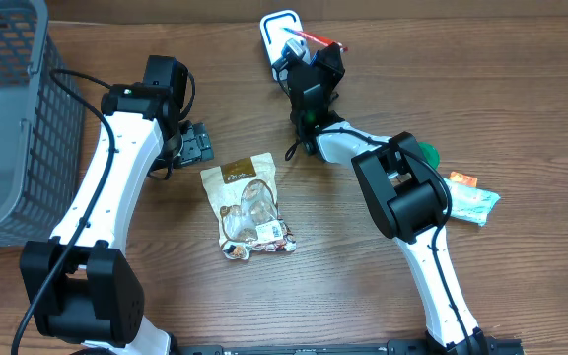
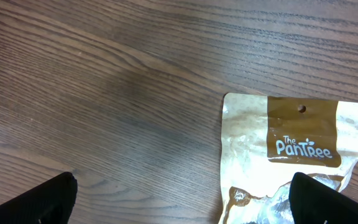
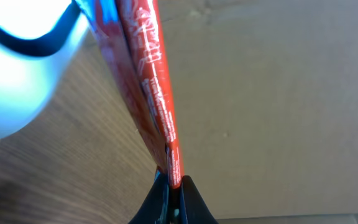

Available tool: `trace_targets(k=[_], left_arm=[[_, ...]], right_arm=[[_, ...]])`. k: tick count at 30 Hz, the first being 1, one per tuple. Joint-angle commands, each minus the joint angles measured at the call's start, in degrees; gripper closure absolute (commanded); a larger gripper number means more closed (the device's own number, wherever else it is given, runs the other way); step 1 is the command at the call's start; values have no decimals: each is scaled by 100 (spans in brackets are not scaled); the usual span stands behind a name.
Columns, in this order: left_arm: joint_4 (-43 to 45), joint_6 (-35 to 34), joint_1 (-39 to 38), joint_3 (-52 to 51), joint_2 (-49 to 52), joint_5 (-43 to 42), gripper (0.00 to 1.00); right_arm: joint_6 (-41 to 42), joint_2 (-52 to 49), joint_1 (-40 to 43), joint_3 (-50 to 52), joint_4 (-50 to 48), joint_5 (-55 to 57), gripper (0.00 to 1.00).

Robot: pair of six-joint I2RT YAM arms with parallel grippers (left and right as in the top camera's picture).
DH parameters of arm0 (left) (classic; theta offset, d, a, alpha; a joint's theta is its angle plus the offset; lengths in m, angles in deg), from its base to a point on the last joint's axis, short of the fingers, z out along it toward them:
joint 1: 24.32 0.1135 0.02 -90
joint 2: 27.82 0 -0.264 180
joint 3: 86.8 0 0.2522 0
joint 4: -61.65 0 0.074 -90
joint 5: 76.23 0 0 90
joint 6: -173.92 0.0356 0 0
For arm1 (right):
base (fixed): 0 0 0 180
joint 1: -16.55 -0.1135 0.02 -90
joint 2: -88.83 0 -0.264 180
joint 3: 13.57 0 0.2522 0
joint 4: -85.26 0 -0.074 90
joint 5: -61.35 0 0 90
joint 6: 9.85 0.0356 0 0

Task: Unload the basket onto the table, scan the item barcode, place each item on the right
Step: 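Lift the red stick snack and hold it at the scanner window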

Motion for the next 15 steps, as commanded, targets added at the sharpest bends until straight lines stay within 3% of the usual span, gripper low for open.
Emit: trace_targets(k=[1,15], left_arm=[[9,2,-9,81,9,35,0],[11,2,-9,81,9,35,0]], right_arm=[[-103,-20,-11,-87,57,-37,96],[-1012,35,-181,-87,310,-96,97]])
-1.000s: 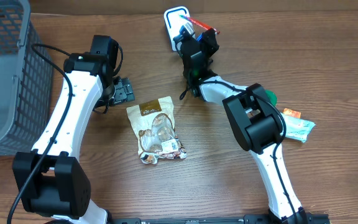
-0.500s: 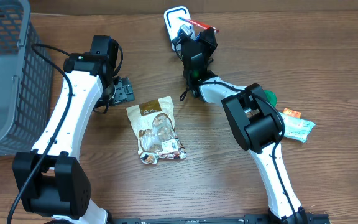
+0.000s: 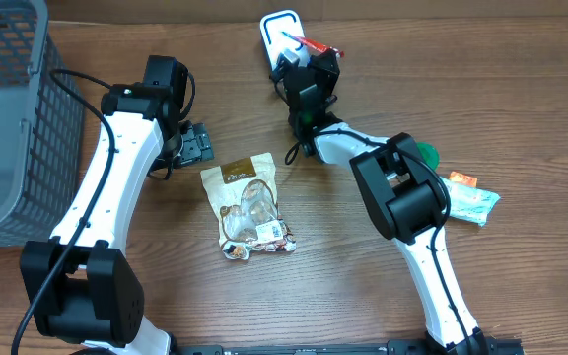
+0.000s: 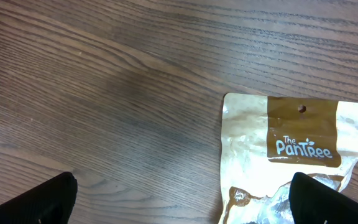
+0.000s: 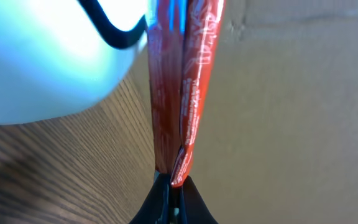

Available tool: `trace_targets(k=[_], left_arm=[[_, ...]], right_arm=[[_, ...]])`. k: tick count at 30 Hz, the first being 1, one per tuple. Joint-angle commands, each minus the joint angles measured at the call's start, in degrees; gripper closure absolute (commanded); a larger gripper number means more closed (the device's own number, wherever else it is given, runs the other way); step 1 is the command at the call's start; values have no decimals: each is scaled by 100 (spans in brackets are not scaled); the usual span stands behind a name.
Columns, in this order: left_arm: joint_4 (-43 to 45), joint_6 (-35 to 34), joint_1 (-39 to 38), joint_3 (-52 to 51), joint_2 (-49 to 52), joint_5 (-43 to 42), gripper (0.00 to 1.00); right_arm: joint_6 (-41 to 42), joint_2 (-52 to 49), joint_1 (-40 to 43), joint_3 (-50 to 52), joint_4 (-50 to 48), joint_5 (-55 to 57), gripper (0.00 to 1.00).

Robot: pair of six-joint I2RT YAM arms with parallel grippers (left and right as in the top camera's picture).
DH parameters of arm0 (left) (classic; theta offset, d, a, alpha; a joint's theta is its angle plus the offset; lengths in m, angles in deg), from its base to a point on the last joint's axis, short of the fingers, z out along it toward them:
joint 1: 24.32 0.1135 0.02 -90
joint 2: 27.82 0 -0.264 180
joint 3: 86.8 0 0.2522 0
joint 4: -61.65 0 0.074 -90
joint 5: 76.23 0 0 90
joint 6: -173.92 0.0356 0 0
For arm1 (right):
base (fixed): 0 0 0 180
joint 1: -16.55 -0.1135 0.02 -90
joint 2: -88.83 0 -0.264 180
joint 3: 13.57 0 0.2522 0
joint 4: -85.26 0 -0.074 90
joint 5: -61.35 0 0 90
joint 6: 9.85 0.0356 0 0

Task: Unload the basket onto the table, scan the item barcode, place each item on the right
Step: 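Lift the red stick snack and hold it at the scanner window, then carry the red stick right and release it on the table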

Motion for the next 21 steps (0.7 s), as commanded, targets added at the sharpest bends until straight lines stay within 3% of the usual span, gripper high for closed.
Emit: trace_targets(k=[1,6,11,17,21], left_arm=[[9,0,-9,81,9,35,1],[11,2,-9,81,9,35,0],[9,2,2,81,9,35,0],[11,0,2,81,9,35,0],[9,0,-4,81,9,35,0]], right_arm=[[-199,70,-98,-87,-28,13,97],[-15,518,-136,-87,247,22,97],[933,1373,-136,-87,1403,22,97],[2750,2494,-142,-87,3375,-48,97],[4642,3185,-140,-87,5272,-511,97]])
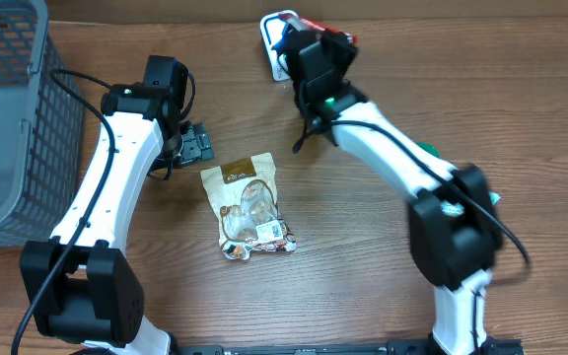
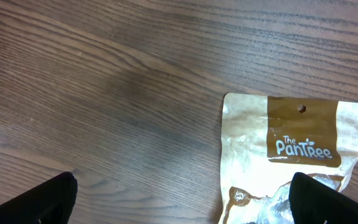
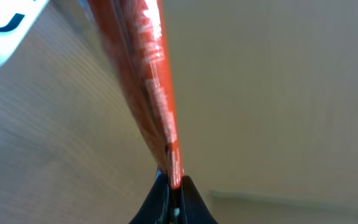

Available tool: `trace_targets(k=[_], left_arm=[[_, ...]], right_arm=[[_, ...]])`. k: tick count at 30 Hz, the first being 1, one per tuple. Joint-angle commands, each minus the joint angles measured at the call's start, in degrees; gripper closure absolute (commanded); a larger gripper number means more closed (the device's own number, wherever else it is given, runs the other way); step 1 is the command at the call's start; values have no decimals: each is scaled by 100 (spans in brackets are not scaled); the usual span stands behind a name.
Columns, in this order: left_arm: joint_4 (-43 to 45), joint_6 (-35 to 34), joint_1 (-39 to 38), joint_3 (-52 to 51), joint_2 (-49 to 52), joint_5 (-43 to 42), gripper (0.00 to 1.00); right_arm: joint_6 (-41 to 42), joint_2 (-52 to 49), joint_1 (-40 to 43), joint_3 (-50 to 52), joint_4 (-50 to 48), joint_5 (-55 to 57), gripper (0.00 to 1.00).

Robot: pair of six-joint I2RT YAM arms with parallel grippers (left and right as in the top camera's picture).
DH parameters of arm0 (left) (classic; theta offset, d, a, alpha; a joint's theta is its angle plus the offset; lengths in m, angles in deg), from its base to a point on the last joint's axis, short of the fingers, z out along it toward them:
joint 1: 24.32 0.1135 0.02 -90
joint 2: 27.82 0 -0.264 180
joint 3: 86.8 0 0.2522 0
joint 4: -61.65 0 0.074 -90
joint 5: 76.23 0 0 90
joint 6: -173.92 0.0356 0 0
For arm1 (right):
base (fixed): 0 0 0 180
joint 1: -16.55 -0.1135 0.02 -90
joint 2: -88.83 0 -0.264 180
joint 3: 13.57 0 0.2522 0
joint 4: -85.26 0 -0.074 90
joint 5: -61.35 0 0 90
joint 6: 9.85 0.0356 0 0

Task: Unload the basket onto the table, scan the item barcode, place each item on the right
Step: 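Carry the red stick right and release it on the table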

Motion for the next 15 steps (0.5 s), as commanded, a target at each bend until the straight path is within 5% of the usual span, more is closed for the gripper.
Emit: trace_targets(k=[1,10,15], left_arm=[[9,0,-4,81,9,35,0],[9,0,-4,81,9,35,1],[9,0,-4,81,9,35,0]], right_arm=[[2312,623,9,-46,1084,-636,97],[5294,951,291,76,5014,-4725,97],[5786,951,323,885,5517,-4848,96]])
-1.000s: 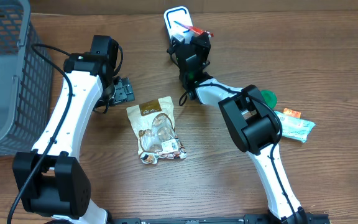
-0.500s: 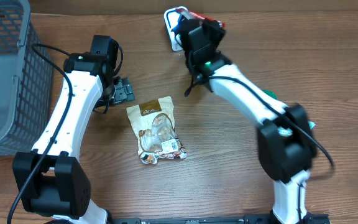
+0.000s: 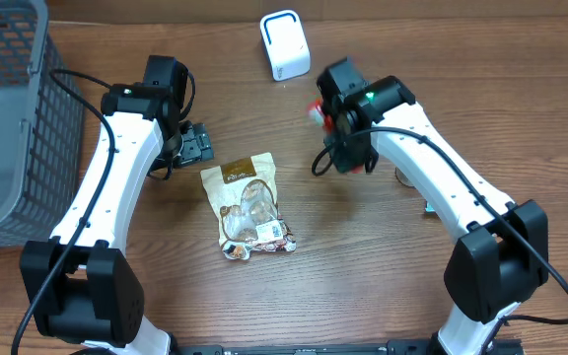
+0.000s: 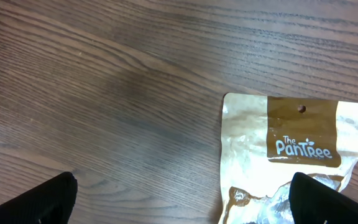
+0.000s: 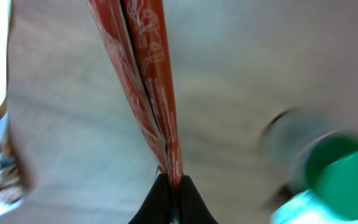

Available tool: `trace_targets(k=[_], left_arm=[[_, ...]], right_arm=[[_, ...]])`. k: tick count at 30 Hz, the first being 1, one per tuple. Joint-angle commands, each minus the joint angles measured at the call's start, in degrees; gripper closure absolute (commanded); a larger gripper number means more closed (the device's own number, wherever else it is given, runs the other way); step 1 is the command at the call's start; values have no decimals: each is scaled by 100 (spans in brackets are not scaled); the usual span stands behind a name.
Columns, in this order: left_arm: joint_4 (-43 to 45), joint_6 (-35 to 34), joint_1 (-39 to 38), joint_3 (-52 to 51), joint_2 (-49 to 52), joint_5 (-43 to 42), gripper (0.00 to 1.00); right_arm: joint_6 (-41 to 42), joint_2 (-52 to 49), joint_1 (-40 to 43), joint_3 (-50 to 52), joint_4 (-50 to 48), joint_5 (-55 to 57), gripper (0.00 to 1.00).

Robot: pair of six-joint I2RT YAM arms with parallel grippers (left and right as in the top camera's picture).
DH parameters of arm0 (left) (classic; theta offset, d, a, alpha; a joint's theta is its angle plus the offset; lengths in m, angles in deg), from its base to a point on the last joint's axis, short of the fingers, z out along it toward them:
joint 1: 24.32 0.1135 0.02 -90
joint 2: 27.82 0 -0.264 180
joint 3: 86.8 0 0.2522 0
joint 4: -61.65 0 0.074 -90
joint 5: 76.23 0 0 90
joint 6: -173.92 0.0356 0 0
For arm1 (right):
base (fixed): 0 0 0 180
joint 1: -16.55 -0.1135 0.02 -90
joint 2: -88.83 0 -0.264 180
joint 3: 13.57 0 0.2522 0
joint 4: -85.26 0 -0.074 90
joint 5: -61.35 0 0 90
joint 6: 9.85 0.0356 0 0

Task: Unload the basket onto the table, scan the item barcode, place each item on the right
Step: 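Carry the red stick right and release it on the table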

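Note:
My right gripper [image 5: 173, 177] is shut on the edge of a thin red packet [image 5: 145, 74], which stands up from the jaws in a blurred right wrist view. Overhead, the right gripper [image 3: 325, 110] holds the red packet [image 3: 318, 109] over the table, in front of and to the right of the white scanner [image 3: 284, 44] at the back edge. My left gripper [image 4: 182, 199] is open, its fingers wide apart just above the table beside the top of the gold Pantree pouch [image 4: 297, 155]; overhead the left gripper [image 3: 197, 145] sits left of the pouch [image 3: 249, 205].
A grey mesh basket [image 3: 8, 118] fills the far left. A green-capped item [image 5: 334, 162] lies near the right arm, partly hidden under the right forearm [image 3: 432, 177] overhead.
My right gripper has carried the red packet away from the scanner, forward and to the right, over the mid table. The left arm and pouch are unchanged.
My right gripper held the red packet at the white scanner's face through the first moments, tilting it slightly against it. Then the arm was lifted beside the scanner. Now the packet is away from it. The left gripper stayed open by the pouch throughout.

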Motion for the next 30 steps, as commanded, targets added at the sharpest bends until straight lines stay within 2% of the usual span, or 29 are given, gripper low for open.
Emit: trace_targets(k=[1,4,11,23,27,30], left_arm=[[9,2,-4,81,9,35,1],[9,2,-4,81,9,35,1],[11,2,0,81,9,35,1],[13,2,-4,81,9,35,0],[13,2,-4,81,9,35,0],[13,2,-2,81,9,35,0]], right_arm=[[820,17,26,570,-61,-529,96],[883,17,33,1010,-125,-341,96],[1843,17,33,1622,-208,306,96],[2046,17,37,1799,-339,498,96],[2562,17,72,1810,-310,935,96],[2594,17,92,1856,-317,940,96]])
